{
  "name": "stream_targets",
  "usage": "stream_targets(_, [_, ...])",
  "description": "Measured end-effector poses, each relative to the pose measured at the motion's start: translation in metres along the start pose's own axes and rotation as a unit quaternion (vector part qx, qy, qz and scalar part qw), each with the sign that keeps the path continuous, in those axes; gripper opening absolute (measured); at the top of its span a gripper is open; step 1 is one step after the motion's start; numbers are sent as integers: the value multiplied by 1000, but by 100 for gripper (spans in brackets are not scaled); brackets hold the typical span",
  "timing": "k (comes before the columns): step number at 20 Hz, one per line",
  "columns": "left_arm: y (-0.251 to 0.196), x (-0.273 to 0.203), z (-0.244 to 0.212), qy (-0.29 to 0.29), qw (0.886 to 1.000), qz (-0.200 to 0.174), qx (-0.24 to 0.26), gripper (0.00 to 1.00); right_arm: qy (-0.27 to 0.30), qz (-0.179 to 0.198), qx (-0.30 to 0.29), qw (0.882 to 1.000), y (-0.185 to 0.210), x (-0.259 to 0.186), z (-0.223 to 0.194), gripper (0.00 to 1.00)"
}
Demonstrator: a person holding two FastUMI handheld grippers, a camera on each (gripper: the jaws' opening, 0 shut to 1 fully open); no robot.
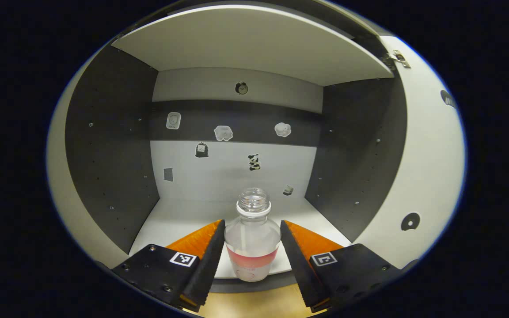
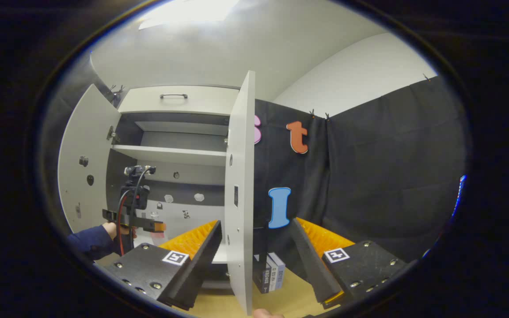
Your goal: Grasp the bottle in the cabinet with the left hand and place it on the coaster, then close the right door with the right hand and the left door with the left hand.
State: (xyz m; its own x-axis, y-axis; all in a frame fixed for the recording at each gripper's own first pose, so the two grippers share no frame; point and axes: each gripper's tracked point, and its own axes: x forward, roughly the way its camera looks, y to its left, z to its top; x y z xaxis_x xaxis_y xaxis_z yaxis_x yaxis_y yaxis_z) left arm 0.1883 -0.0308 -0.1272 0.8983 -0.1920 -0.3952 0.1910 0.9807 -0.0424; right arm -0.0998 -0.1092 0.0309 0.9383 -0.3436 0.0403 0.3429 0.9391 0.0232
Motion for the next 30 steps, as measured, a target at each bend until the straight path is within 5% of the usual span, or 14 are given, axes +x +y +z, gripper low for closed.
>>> stream_targets(8, [-20, -67, -58, 40, 998, -40, -1, 80, -1, 34, 24, 999, 13, -8, 2, 94])
stream_targets(15, [-12, -100, -162, 136, 990, -24, -41, 80, 0, 66, 29, 997, 34, -12, 3, 96])
stream_targets(23, [10, -125, -283, 237, 967, 13, -98, 80, 0, 88, 30, 996, 48, -10, 0, 95])
stream_targets(30, [8, -135, -350, 265, 959, 8, -104, 81, 4, 98, 30, 995, 53, -4, -1, 95])
